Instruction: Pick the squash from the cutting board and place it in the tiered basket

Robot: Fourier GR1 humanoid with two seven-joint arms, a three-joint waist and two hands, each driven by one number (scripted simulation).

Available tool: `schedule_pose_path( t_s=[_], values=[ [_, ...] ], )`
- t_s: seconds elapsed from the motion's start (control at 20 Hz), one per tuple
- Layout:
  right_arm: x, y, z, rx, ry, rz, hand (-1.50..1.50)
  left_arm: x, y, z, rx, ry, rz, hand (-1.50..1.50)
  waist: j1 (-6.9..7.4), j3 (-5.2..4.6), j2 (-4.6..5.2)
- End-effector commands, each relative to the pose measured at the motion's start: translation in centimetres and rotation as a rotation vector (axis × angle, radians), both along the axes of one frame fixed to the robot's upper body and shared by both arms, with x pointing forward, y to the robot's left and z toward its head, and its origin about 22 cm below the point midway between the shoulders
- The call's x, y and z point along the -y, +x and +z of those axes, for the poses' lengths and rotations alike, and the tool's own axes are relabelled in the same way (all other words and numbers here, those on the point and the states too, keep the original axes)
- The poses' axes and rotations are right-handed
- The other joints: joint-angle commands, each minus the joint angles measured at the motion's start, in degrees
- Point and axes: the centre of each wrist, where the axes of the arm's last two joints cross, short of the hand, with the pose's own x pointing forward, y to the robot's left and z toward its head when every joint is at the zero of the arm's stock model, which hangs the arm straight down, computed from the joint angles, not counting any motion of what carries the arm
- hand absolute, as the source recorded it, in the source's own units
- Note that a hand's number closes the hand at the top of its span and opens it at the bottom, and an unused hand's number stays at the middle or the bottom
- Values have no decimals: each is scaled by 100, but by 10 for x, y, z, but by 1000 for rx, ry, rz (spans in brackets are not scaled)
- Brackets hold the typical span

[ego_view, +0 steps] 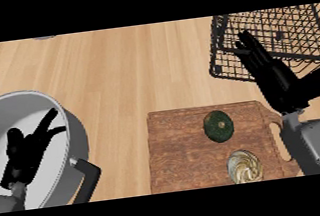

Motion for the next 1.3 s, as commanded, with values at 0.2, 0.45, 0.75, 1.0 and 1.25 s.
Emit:
schedule_pose_path(
  t_s=[0.2, 0.45, 0.75, 1.0, 1.25],
  values=[
    [5, -30, -18, 17, 99, -441, 150, -10, 27, 52, 331, 184, 111, 0, -303, -48, -230],
    [71, -83, -90, -272, -91, -1038, -150, -19, 21, 52, 330, 190, 159, 0, -651, -84, -218],
    [13, -138, -65, -176, -147, -1138, -150, 12, 21, 43, 369, 182, 123, 0, -359, -83, -188],
    [14, -169, -63, -388, -426, -864, -150, 10, 21, 40, 383, 188, 93, 0, -191, -118, -116],
    [14, -166, -22, -515, -593, -721, -150, 30, 26, 47, 404, 166, 63, 0, -52, -114, -100]
  ],
)
